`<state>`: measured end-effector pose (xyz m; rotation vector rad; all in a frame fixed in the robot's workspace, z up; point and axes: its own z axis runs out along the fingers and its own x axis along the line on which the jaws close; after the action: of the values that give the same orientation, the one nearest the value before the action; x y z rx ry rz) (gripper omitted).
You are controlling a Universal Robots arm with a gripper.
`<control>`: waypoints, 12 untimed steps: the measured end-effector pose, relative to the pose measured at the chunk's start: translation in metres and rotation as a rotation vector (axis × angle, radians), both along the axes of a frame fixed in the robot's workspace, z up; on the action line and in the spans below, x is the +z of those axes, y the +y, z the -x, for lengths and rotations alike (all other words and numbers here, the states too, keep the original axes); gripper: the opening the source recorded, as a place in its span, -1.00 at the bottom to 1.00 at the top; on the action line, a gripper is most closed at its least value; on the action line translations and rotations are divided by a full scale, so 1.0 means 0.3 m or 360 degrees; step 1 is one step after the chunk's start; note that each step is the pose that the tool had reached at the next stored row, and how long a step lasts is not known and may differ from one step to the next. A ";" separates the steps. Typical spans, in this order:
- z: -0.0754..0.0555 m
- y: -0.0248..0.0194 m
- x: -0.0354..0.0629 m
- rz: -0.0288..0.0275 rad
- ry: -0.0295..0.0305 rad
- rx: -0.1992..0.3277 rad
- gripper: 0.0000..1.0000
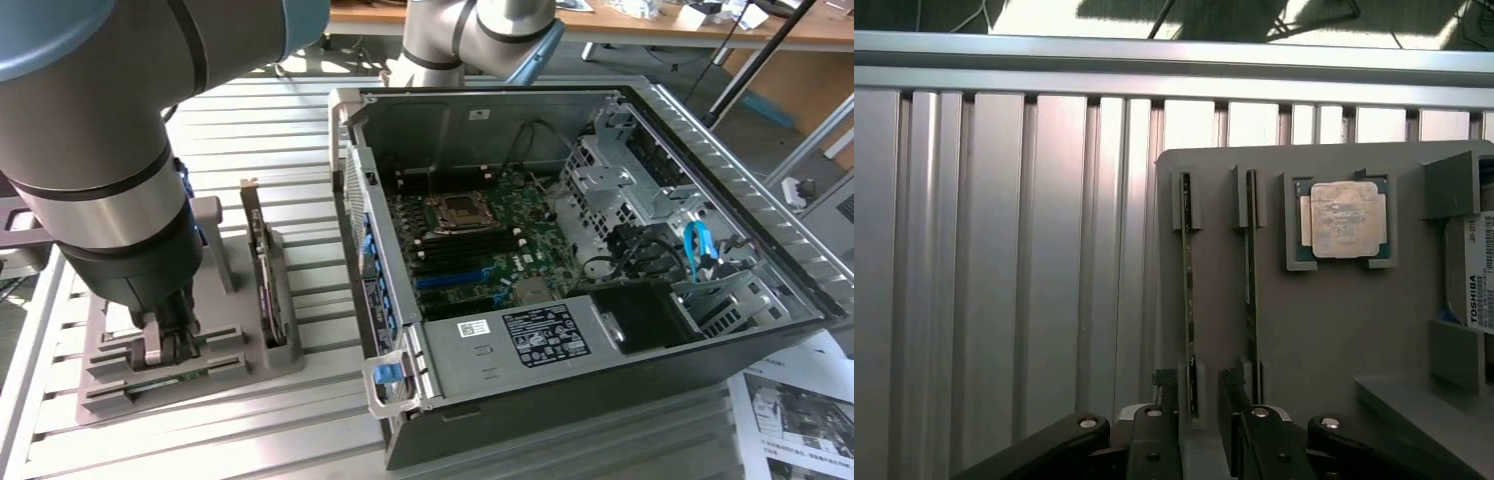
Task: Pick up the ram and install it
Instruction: 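Pick up the ram and move it above insertion slot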
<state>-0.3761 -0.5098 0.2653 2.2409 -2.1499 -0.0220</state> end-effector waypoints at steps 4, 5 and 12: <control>0.000 0.000 -0.015 -0.00001 0.00000 0.0001 -0.40; 0.000 0.000 -0.022 -0.00001 0.00000 0.0001 -0.40; 0.000 0.000 -0.050 -0.00001 0.00001 0.0003 -0.40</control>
<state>-0.3761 -0.5098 0.2502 2.2430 -2.1478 -0.0220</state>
